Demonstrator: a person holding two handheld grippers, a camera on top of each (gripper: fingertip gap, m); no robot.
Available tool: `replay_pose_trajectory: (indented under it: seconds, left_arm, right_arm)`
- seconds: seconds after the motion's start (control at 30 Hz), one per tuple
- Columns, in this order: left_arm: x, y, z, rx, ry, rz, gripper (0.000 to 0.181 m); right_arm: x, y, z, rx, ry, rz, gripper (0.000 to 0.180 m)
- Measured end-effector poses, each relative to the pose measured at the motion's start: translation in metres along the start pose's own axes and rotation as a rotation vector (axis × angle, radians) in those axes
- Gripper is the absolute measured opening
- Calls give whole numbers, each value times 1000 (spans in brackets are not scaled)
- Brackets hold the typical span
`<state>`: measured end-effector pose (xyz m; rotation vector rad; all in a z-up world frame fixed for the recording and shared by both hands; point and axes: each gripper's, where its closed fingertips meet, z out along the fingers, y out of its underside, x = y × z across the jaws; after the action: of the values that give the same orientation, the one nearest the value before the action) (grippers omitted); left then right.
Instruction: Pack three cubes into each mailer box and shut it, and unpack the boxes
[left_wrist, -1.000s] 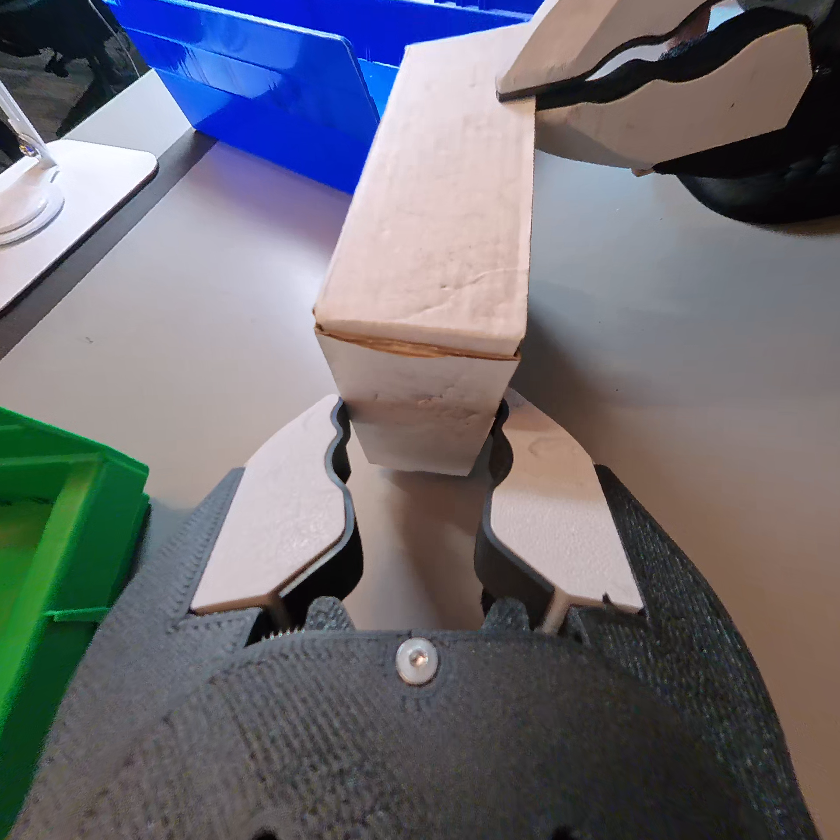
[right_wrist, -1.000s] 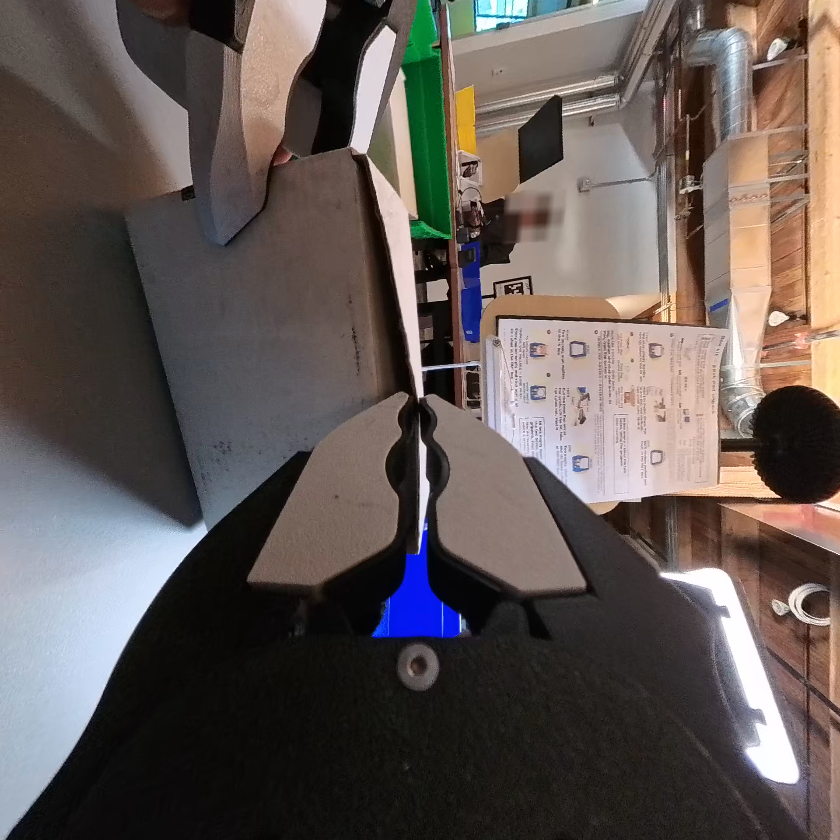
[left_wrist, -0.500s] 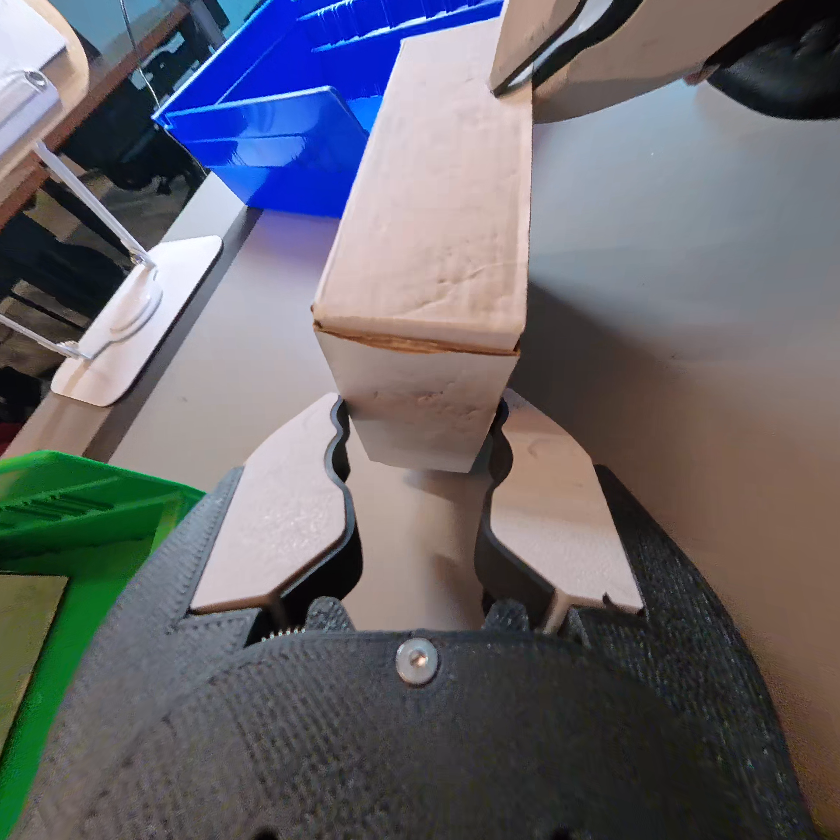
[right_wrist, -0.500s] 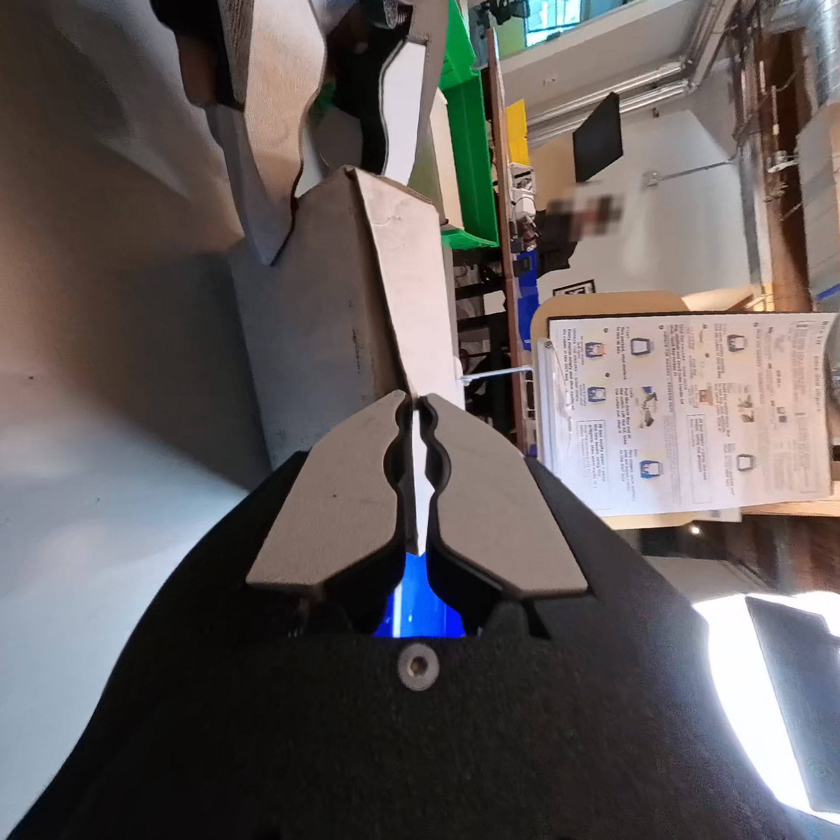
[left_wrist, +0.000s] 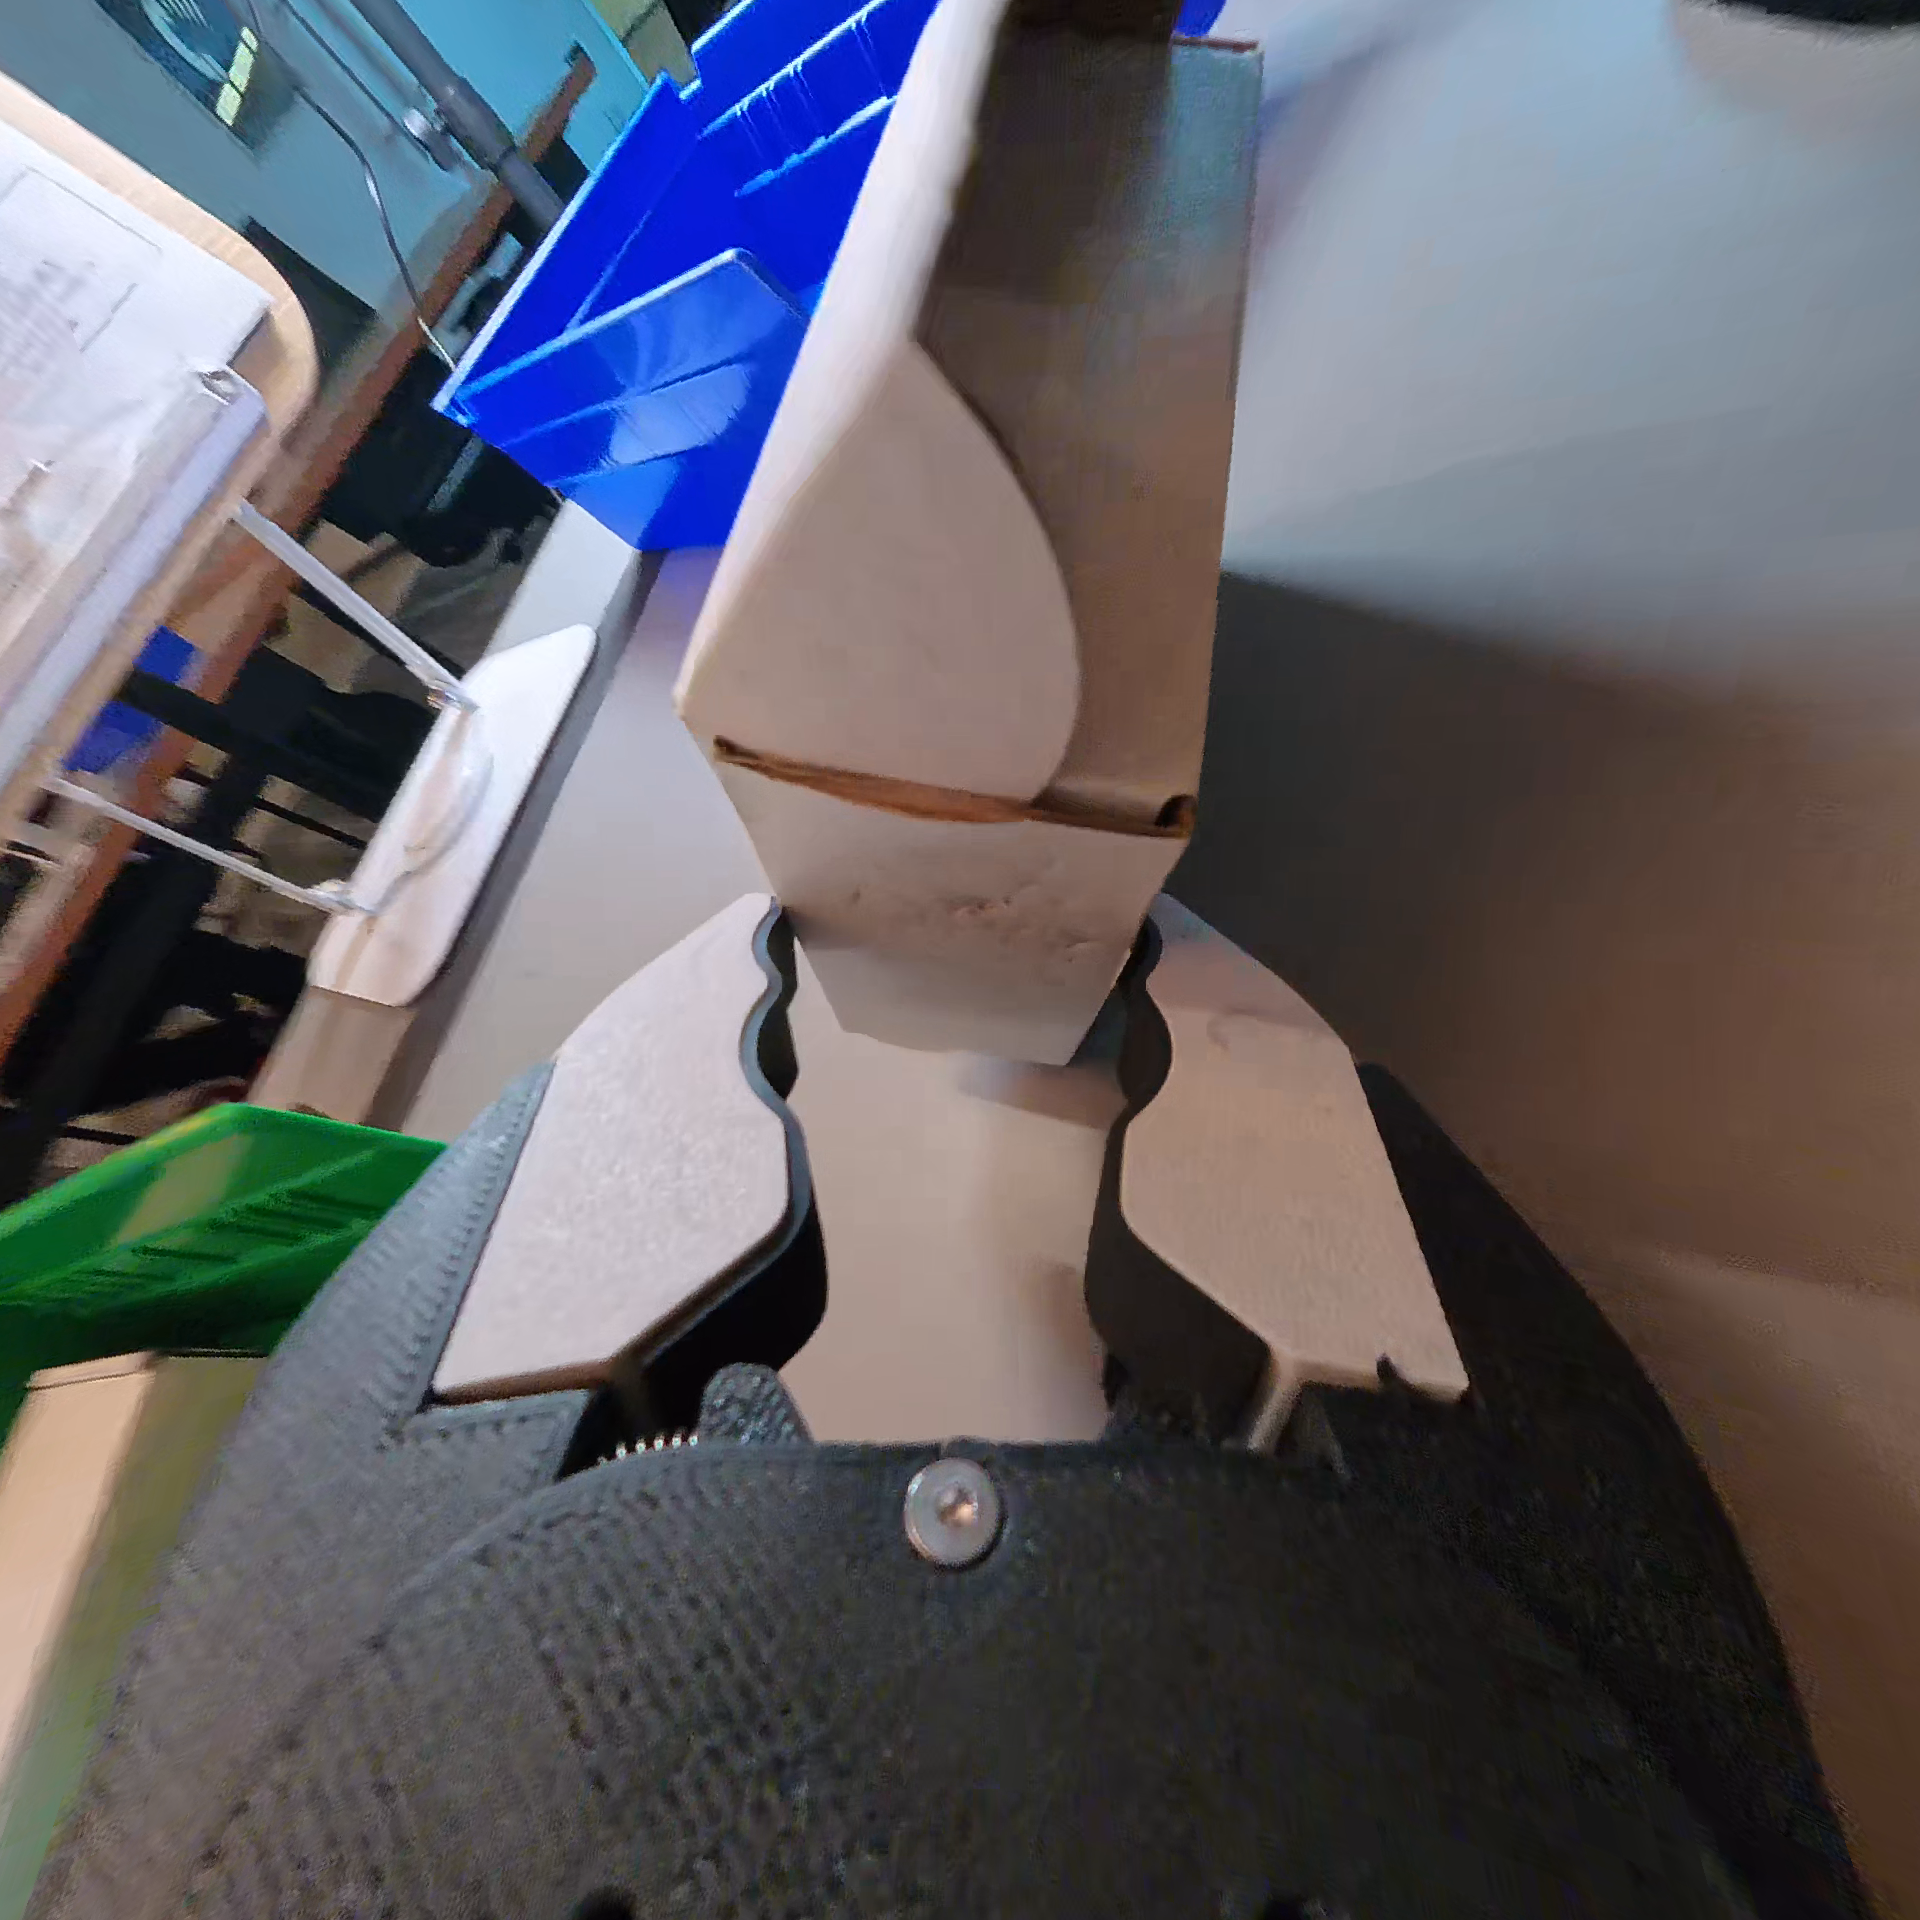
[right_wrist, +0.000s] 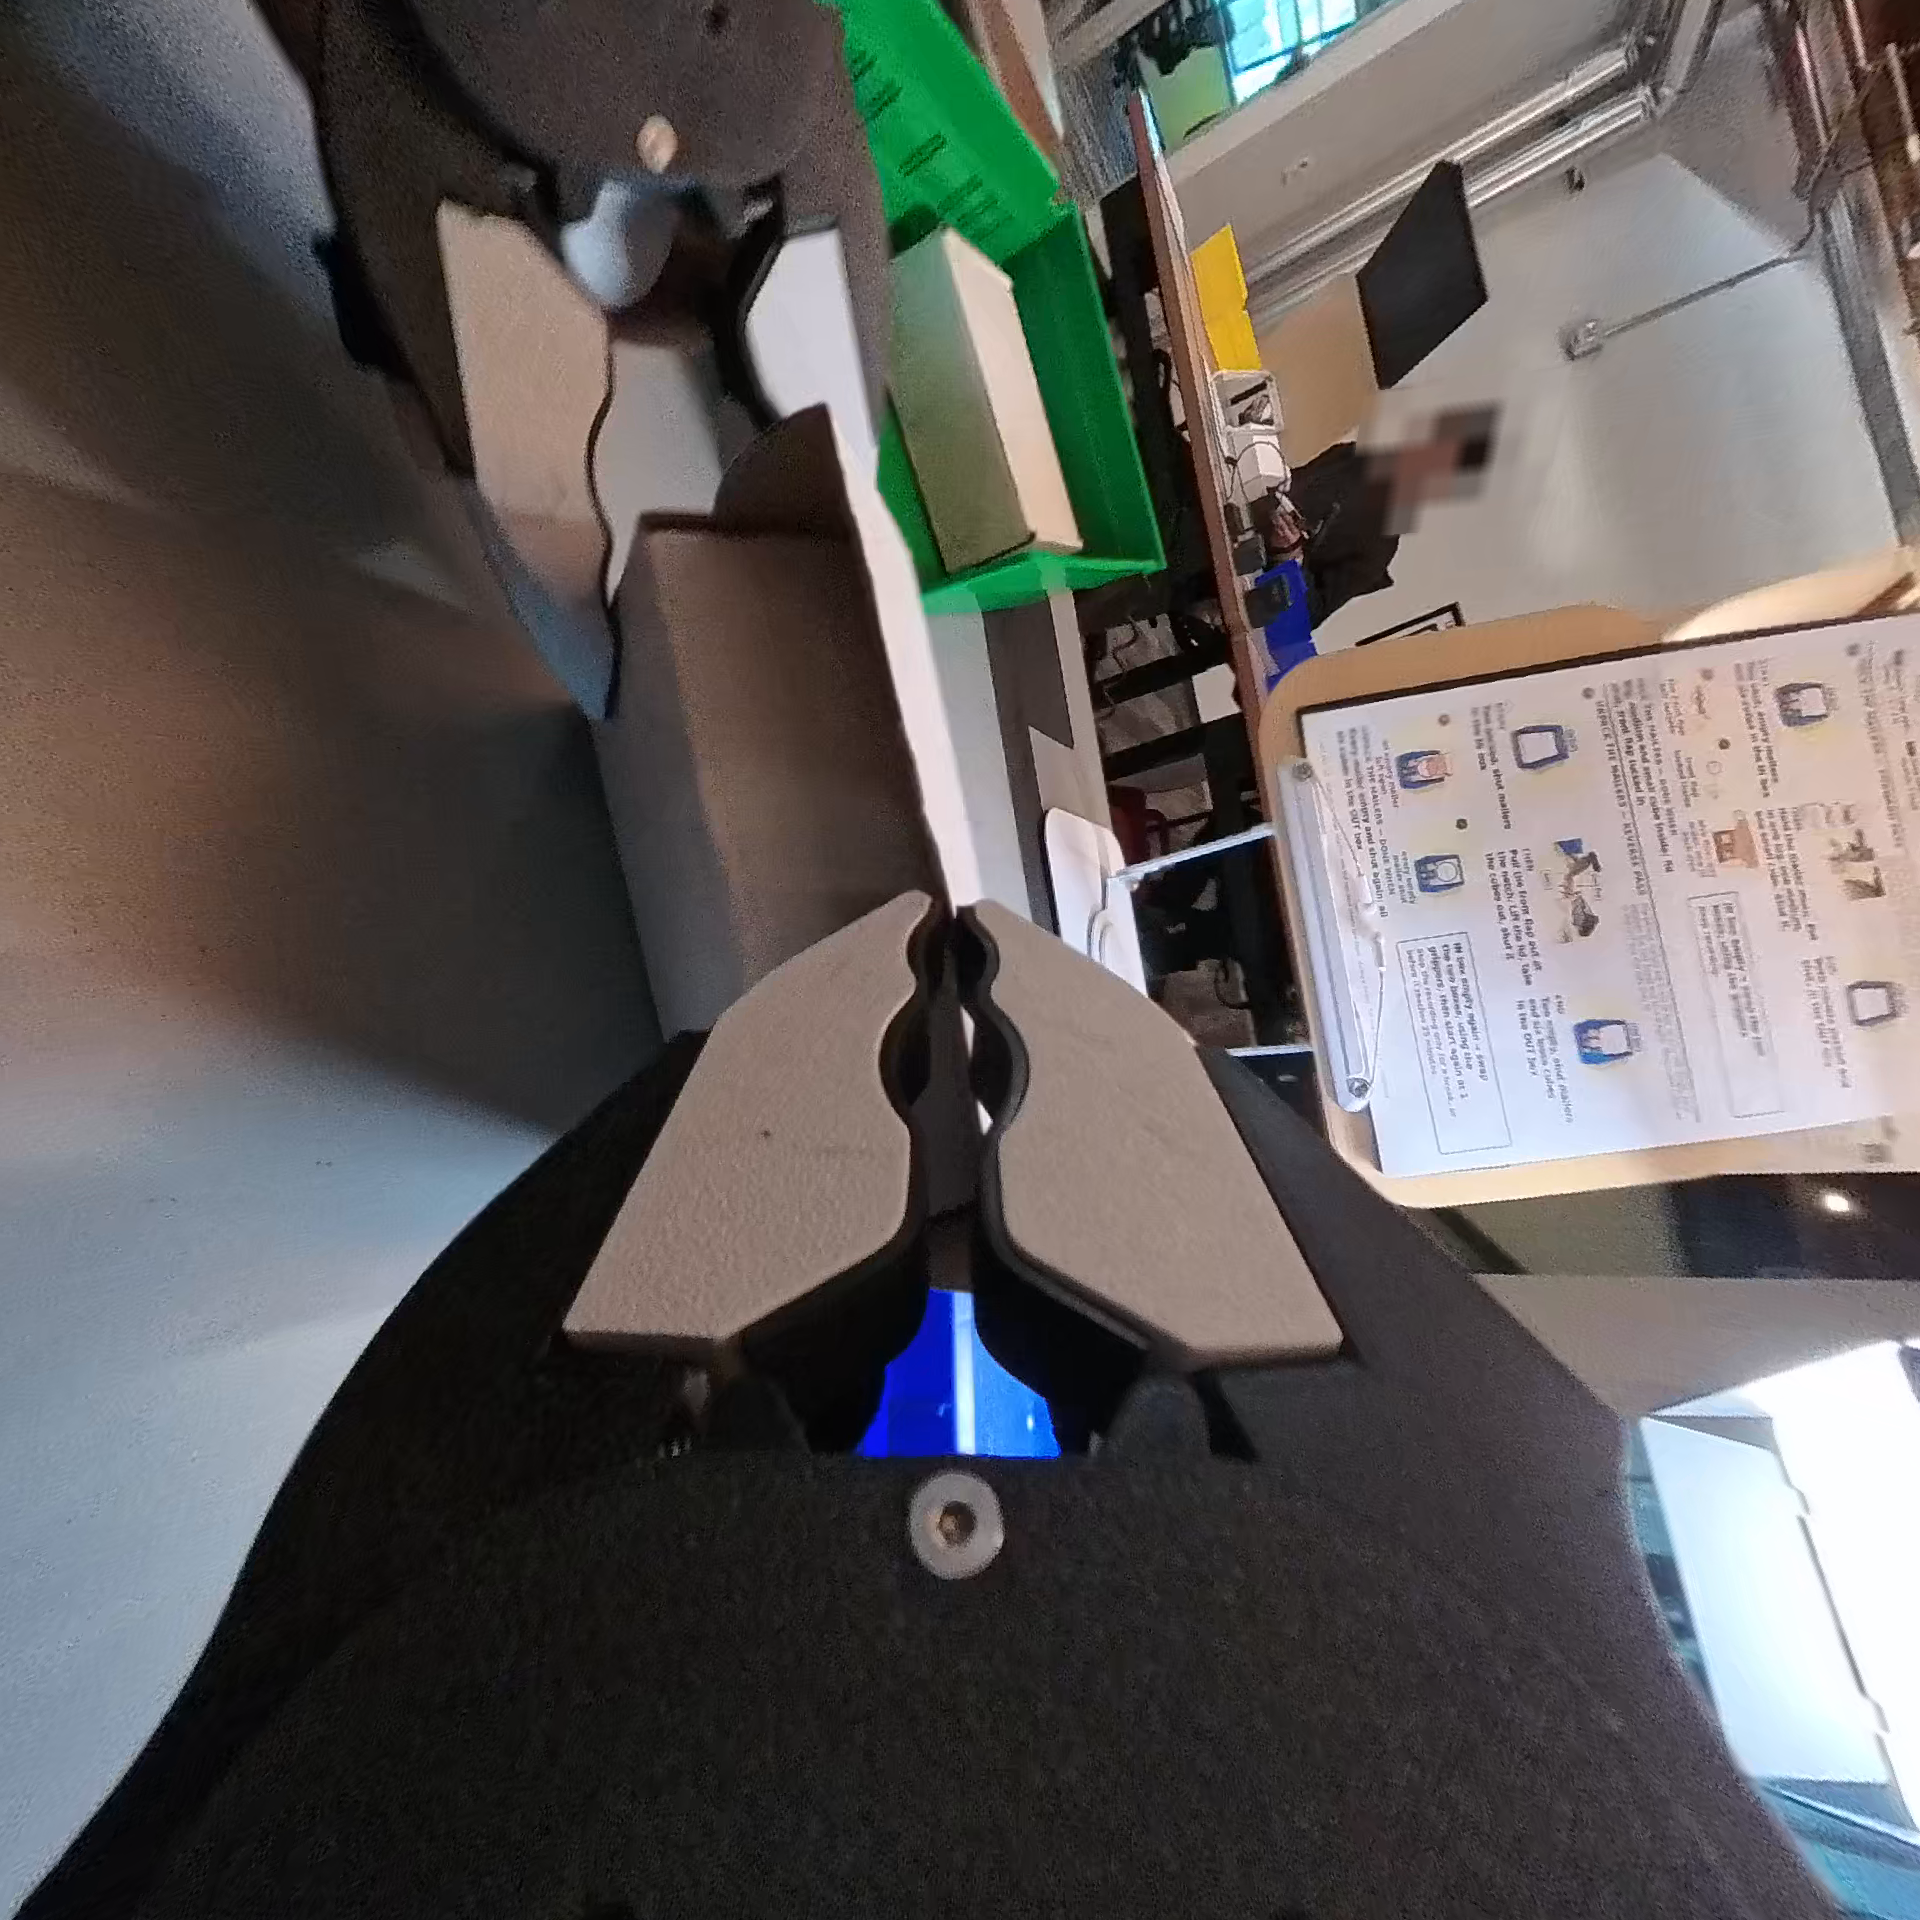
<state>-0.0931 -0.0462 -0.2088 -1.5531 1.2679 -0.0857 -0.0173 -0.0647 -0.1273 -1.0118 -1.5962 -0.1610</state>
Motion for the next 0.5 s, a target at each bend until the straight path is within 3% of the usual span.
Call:
replay_pose_trajectory:
  seconds: [0.17,0.2,0.3,0.4,0.5]
  left_arm:
    - [-3,12,1,-40,-91,197,60]
    - [0,19,0,-71,-58,183,69]
    - [23,34,-13,-112,169,-49,84]
    - [44,17,-40,-5,390,-336,85]
    - [36,-7,-59,128,349,-468,73]
  right_arm:
    - [-2,-9,-8,-41,-162,80,1]
    - [-5,-10,-10,-48,-188,94,1]
    - [-19,-12,-19,-59,-234,115,2]
    - [-35,-16,-28,-63,-269,141,2]
    - [-52,-19,-35,-71,-320,175,2]
